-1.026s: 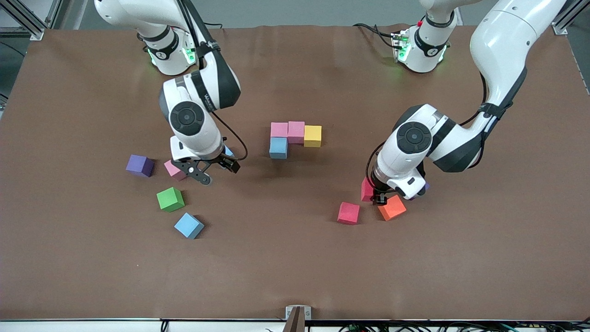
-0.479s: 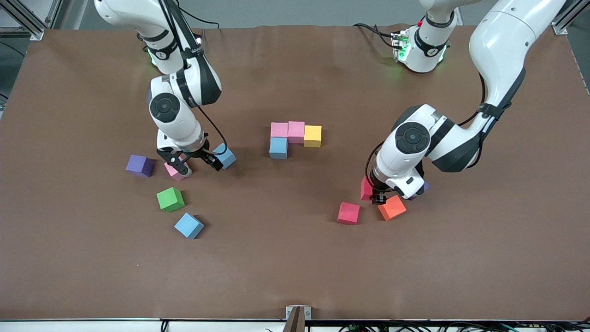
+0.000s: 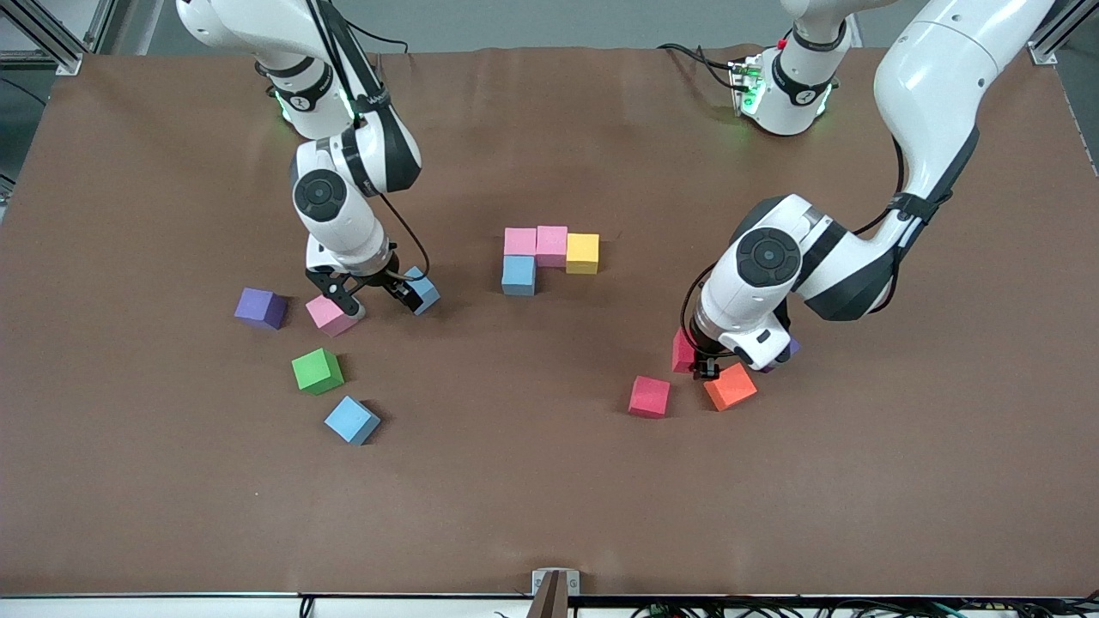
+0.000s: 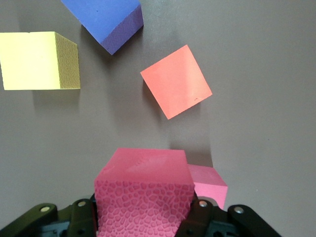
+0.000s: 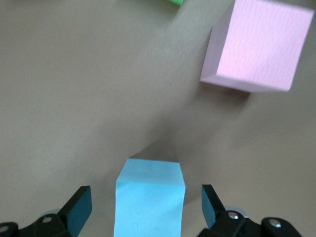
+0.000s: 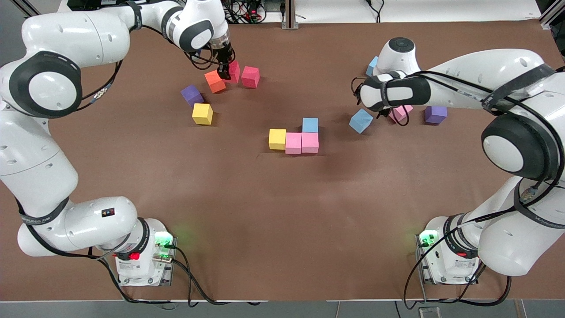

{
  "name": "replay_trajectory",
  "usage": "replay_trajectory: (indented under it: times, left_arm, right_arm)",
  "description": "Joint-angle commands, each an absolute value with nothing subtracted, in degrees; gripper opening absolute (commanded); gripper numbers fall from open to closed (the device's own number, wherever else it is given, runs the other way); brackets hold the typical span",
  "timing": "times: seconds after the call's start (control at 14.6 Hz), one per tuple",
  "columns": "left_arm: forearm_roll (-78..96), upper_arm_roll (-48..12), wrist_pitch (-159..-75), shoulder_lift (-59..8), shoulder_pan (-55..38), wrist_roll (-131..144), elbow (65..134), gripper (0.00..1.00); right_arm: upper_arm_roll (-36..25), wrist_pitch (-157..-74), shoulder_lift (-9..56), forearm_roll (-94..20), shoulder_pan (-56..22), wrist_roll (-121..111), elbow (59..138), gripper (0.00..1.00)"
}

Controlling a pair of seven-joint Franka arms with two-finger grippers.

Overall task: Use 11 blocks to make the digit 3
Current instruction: 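Grasp the second blue cube with the right gripper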

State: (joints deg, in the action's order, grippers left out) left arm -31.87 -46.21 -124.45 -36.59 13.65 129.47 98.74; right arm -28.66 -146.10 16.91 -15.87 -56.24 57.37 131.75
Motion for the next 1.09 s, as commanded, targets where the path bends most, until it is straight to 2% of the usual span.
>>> replay_trajectory:
  times: [0.0,0.14,0.27,0.41,0.68,0.82,1.03]
  left_arm:
    - [-32.52,-46.49,-124.98,-36.47,14.06,130.17,99.05,0.47]
    - [-32.52,-46.49,-124.98,-36.47,14.15,130.17,99.05,0.47]
    - [-32.52,-46.49,-124.89,-36.47,14.15,130.08,99.14,0.47]
    - [-32.52,-46.49,-124.89,-36.47,14.15,130.08,99.14,0.47]
    - [-32.52,-46.49,-124.89,-36.39,14.15,130.08,99.14,0.47]
    - [-32.52,-46.49,-124.89,-36.47,14.15,130.08,99.14,0.47]
    - [-32.52,-46.49,-124.89,-36.47,14.15,130.08,99.14,0.47]
  right_arm:
    - [-27.69,-147.74,18.37,-17.75,-56.87,58.1,132.28,0.98]
    - [-27.25,-147.74,19.07,-17.84,-56.87,58.1,132.36,0.97]
    - [-27.16,-147.57,19.07,-19.33,-56.87,58.1,132.36,0.9]
    - [-27.16,-147.57,19.07,-19.69,-56.87,58.1,132.36,0.7]
    - [-27.07,-147.39,19.07,-19.69,-56.87,58.1,132.36,0.39]
    - [-26.98,-146.95,19.07,-19.69,-56.95,57.13,132.1,0.3]
    - [-25.14,-146.87,18.98,-19.6,-56.95,50.76,129.56,0.21]
